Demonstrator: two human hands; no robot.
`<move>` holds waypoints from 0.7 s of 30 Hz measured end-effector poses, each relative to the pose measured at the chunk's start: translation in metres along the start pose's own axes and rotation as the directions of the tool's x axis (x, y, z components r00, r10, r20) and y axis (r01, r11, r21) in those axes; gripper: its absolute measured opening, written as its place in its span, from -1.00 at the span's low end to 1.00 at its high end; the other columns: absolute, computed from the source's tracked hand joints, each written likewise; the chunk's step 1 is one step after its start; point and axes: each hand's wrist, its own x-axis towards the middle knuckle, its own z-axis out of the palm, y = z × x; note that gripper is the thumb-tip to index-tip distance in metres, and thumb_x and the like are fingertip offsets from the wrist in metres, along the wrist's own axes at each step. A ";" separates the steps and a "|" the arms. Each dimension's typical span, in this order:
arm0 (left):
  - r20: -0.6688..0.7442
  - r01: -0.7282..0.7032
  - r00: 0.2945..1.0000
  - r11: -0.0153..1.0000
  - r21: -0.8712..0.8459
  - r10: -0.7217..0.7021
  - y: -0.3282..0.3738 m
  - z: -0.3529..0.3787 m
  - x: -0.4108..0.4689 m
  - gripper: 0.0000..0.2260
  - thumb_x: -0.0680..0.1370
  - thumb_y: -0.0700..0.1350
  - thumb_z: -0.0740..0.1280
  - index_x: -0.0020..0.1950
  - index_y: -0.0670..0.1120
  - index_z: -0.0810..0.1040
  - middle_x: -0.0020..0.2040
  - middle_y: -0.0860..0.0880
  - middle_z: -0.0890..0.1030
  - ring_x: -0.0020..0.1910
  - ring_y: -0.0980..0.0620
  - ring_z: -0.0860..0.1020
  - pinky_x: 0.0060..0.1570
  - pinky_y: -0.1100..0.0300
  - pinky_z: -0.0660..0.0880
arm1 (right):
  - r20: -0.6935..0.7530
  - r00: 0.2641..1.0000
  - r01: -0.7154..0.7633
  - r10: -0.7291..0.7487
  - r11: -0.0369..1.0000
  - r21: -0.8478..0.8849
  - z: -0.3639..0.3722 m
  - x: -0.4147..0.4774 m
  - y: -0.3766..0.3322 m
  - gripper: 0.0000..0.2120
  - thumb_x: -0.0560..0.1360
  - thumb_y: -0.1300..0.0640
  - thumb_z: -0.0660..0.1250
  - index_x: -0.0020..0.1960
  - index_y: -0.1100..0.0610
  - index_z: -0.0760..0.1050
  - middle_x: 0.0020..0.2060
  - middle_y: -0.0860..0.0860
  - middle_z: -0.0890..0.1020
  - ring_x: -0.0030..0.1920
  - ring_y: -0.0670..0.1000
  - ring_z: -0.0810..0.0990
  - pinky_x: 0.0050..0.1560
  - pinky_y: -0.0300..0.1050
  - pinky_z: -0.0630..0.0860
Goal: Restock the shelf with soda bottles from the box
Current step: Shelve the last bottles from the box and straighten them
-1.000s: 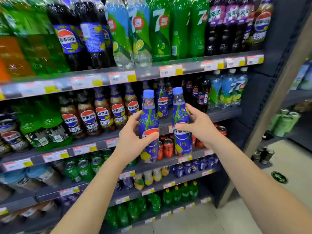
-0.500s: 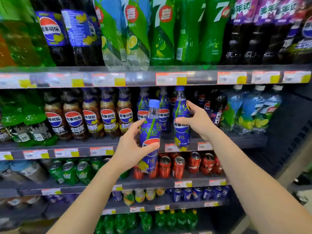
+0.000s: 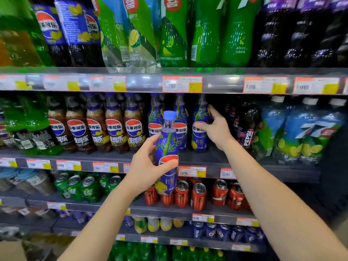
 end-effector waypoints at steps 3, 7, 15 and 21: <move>-0.020 -0.002 1.000 1.000 0.005 0.002 -0.006 -0.001 0.001 -0.23 0.43 -0.11 0.62 0.54 0.13 0.34 0.23 0.09 0.66 0.10 0.13 0.69 0.07 0.16 0.65 | -0.002 1.000 -0.012 0.012 0.999 0.052 0.006 0.004 0.009 -0.10 0.45 0.33 0.53 0.64 0.08 0.13 0.39 0.02 0.55 0.31 0.00 0.58 0.39 0.06 0.49; -0.026 -0.002 1.000 1.000 0.020 0.003 -0.014 -0.004 0.004 -0.23 0.42 -0.04 0.63 0.54 0.15 0.34 0.27 0.07 0.64 0.13 0.08 0.69 0.11 0.04 0.65 | 0.030 0.999 0.024 -0.023 0.999 -0.028 0.003 0.012 0.021 -0.09 0.48 0.18 0.53 0.65 -0.01 0.08 0.38 -0.06 0.54 0.30 -0.07 0.57 0.35 -0.08 0.50; -0.002 -0.005 1.000 1.000 0.030 0.005 -0.014 -0.001 0.003 -0.22 0.41 -0.04 0.63 0.53 0.15 0.33 0.25 0.08 0.66 0.13 0.10 0.69 0.14 -0.01 0.64 | -0.020 1.000 0.012 -0.015 0.988 -0.151 0.008 0.033 0.020 -0.15 0.53 0.18 0.48 0.65 0.00 0.08 0.42 0.02 0.52 0.33 0.00 0.52 0.27 -0.20 0.40; 0.012 -0.035 0.999 0.999 0.017 0.035 -0.005 0.006 0.001 -0.30 0.43 -0.10 0.62 0.46 0.20 0.37 0.18 0.14 0.68 0.10 0.13 0.70 0.12 0.03 0.65 | 0.000 0.999 -0.046 0.047 0.986 -0.158 0.008 0.039 0.023 -0.14 0.55 0.18 0.45 0.66 -0.06 0.02 0.42 0.03 0.51 0.37 0.06 0.52 0.40 0.02 0.45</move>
